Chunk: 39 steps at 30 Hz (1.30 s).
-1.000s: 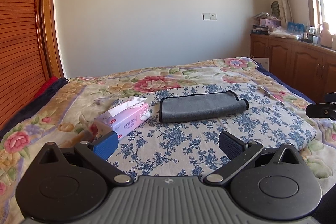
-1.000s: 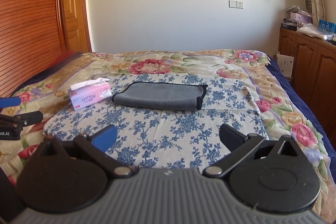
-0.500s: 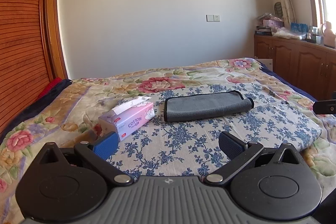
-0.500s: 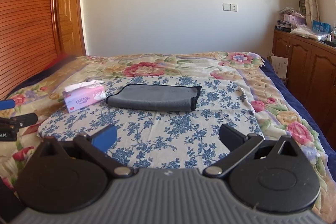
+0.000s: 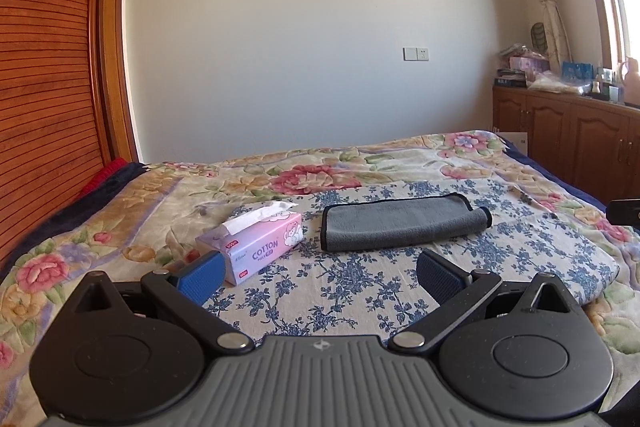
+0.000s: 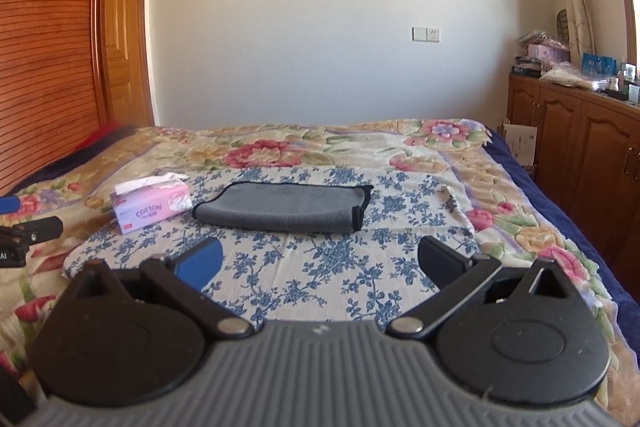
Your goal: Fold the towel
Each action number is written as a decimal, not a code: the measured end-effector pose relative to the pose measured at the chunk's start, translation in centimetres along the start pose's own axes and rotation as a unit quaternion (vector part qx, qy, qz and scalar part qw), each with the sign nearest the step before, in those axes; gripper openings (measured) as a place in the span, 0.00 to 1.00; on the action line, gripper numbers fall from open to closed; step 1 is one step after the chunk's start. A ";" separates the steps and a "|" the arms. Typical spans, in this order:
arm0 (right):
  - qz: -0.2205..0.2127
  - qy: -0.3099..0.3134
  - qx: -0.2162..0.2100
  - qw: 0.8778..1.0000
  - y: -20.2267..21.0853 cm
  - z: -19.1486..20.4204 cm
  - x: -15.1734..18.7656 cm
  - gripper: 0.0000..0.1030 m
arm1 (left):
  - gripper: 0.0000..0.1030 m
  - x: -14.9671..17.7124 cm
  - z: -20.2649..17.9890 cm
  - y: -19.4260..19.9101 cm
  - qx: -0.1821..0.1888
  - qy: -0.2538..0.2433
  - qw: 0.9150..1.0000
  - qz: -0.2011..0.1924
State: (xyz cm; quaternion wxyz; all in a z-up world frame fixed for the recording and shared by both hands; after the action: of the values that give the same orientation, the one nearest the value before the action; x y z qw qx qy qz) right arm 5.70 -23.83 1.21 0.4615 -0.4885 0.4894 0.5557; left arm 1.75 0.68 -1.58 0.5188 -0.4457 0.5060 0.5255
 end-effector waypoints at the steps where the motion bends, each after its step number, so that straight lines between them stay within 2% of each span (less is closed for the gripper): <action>1: -0.003 0.000 0.001 1.000 0.1 0.0 0.0 1.00 | 1.00 0.0 0.0 0.1 -0.001 -0.001 1.000 -0.002; 16: -0.039 -0.001 0.018 0.999 0.7 -0.4 -0.4 1.00 | 1.00 -0.3 0.1 1.0 -0.014 -0.004 0.999 -0.033; 39: -0.042 0.005 0.023 0.999 0.8 -0.4 -0.3 1.00 | 1.00 -0.4 0.5 0.9 -0.017 0.006 0.999 -0.033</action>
State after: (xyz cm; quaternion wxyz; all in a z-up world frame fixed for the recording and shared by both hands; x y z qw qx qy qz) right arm 5.01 -24.28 1.56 0.4932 -0.5006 0.4838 0.5216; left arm 0.89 1.16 -1.07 0.5254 -0.4741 0.4850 0.5138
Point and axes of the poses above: each gripper's, at about its wrist camera, not at the fingertips, and y roughly against the way its jaws point, z to its left, x to its underside, the point moved 1 cm from there along -y, roughly the way its jaws point, and after that the axes turned 15 degrees about -z, right-handed, at the moved point
